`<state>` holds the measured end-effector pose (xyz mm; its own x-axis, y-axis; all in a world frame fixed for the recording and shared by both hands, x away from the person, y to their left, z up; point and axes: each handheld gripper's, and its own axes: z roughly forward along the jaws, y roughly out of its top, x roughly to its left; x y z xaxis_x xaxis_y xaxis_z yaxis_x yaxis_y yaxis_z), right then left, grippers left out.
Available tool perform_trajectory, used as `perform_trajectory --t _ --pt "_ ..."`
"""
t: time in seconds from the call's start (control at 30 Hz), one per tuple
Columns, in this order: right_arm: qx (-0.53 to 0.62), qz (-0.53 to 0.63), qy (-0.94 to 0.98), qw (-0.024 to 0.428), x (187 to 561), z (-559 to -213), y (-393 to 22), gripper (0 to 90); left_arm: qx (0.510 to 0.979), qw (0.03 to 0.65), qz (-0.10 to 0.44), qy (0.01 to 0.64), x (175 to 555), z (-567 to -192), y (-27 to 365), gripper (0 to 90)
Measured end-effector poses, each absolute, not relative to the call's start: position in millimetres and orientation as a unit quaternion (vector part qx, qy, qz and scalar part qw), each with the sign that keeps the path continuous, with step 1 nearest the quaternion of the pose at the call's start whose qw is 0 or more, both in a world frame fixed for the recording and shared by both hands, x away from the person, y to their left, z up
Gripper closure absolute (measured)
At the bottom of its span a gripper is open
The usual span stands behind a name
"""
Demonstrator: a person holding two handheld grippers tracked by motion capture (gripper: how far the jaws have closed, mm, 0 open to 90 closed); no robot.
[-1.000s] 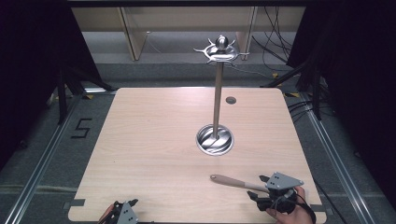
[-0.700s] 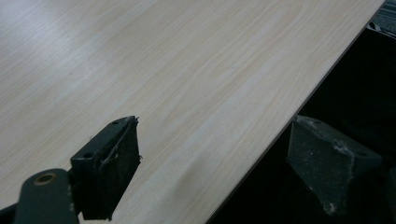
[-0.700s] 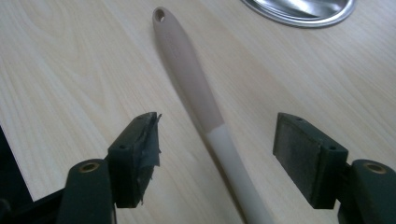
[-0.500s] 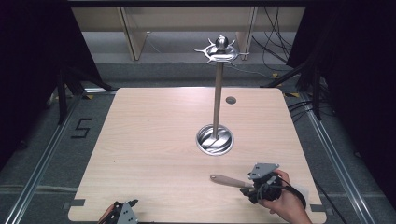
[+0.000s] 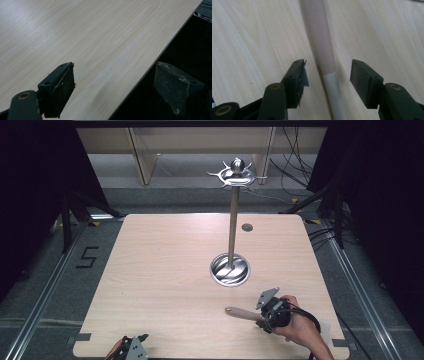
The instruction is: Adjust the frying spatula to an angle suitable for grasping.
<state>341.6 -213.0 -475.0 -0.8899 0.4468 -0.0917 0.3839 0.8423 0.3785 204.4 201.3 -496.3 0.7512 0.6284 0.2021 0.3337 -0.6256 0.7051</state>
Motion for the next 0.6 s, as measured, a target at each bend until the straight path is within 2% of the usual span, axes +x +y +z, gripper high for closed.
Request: perform_trajectory --t 0.27,0.6 --pt "0.210 0.157 0.963 0.062 349 -475 -211 57.8 0.869 0.338 0.229 0.281 204 -497 200 16.2" --pt "0.191 0.136 0.971 0.053 354 -475 -206 64.7 0.875 0.333 0.224 0.273 204 -496 201 16.2"
